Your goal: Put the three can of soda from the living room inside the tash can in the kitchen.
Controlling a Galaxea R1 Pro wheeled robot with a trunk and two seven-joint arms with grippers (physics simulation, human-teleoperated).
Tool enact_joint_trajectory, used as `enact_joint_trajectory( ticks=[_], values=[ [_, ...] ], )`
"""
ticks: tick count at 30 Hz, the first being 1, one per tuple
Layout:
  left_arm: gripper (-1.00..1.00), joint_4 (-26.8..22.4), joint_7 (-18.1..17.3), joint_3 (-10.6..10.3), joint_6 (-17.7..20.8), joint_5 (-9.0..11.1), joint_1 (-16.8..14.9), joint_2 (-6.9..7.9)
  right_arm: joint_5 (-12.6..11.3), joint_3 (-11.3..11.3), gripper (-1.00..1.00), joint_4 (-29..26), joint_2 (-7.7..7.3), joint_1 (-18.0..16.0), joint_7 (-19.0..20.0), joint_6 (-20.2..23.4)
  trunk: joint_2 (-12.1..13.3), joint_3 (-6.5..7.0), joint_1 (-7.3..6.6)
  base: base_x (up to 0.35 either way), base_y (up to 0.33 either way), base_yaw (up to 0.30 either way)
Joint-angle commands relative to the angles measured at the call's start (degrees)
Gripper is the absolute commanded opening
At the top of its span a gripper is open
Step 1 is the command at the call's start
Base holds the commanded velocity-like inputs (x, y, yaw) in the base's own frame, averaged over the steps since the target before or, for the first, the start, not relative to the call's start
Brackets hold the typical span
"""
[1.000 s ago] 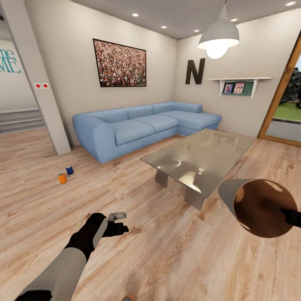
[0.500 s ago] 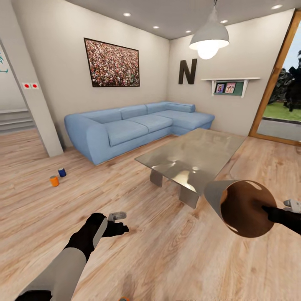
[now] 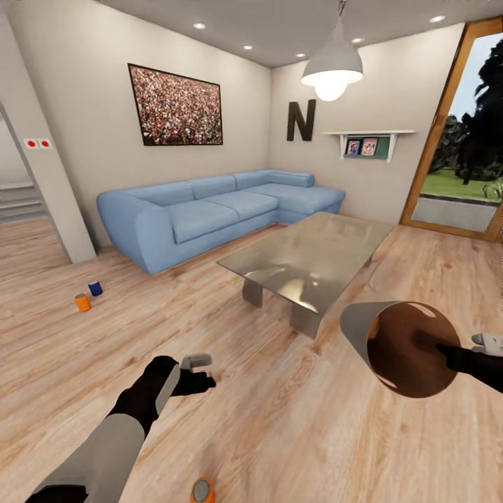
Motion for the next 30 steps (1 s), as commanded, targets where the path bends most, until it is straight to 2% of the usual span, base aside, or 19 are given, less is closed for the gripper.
enact_joint_trajectory(
  ticks=[1,7,20,30],
  values=[
    [1.0,0.0,0.0,0.0,0.0,0.0,0.0,-0.01,-1.1,0.0,-1.0,0.0,0.02,0.0,0.3,0.2,0.0,0.01,0.0,-0.312,0.0,-0.004],
    [1.0,0.0,0.2,0.0,0.0,0.0,0.0,-0.02,-1.1,0.0,-1.0,0.0,0.17,0.0,0.3,0.2,0.0,0.01,0.0,-0.218,0.0,-0.002],
    [1.0,-0.1,0.3,0.0,-0.1,0.0,0.0,-0.04,-1.1,0.1,-1.0,0.0,0.26,0.0,0.3,0.1,0.0,0.01,0.0,-0.027,0.0,0.0],
    [1.0,0.0,0.4,0.0,-0.1,0.2,0.0,-0.17,-1.1,0.0,-1.0,0.0,0.27,0.0,0.3,0.1,-4.0,-1.79,2.19,-0.001,0.0,0.0]
  ],
)
